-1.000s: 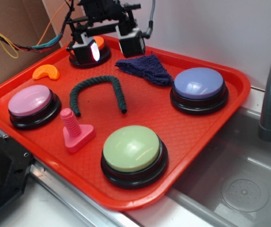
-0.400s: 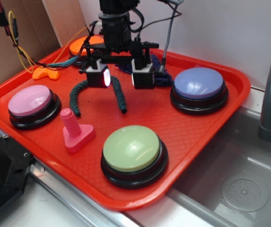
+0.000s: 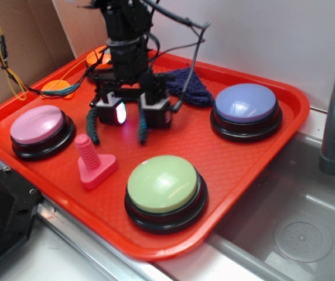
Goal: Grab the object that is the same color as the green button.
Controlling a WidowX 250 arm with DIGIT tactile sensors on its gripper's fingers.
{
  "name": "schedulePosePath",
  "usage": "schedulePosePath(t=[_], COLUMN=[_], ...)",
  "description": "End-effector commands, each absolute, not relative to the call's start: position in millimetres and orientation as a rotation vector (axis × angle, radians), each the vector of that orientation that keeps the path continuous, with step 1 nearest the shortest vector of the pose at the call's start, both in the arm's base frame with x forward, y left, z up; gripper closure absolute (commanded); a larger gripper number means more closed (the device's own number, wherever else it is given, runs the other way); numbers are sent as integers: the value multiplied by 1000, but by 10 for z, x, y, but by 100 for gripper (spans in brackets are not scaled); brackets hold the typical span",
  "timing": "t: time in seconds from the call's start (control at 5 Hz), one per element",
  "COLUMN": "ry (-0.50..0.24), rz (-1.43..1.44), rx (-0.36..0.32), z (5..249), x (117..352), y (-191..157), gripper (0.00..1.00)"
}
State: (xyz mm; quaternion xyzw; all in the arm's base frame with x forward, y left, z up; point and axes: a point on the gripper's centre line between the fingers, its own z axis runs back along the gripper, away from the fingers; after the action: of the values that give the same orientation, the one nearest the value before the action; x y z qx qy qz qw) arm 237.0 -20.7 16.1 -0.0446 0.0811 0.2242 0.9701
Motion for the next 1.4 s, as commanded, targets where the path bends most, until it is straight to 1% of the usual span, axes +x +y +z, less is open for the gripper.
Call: schedulePosePath(t=[0.0, 0.2, 0.4, 0.6, 0.8, 1.0, 1.2], ry=[174, 161, 143, 108, 65, -8, -34], rz=[475, 417, 140, -91, -75, -52, 8], rx=[-80, -97, -281, -250, -221, -198, -146], z=[94, 214, 653, 1150, 1649, 2146, 2649], x=[2421, 2406, 2328, 2180, 2058, 1941, 1875], y=[-220, -254, -334, -337, -252, -145, -81], gripper=[100, 100, 100, 100, 100, 100, 100])
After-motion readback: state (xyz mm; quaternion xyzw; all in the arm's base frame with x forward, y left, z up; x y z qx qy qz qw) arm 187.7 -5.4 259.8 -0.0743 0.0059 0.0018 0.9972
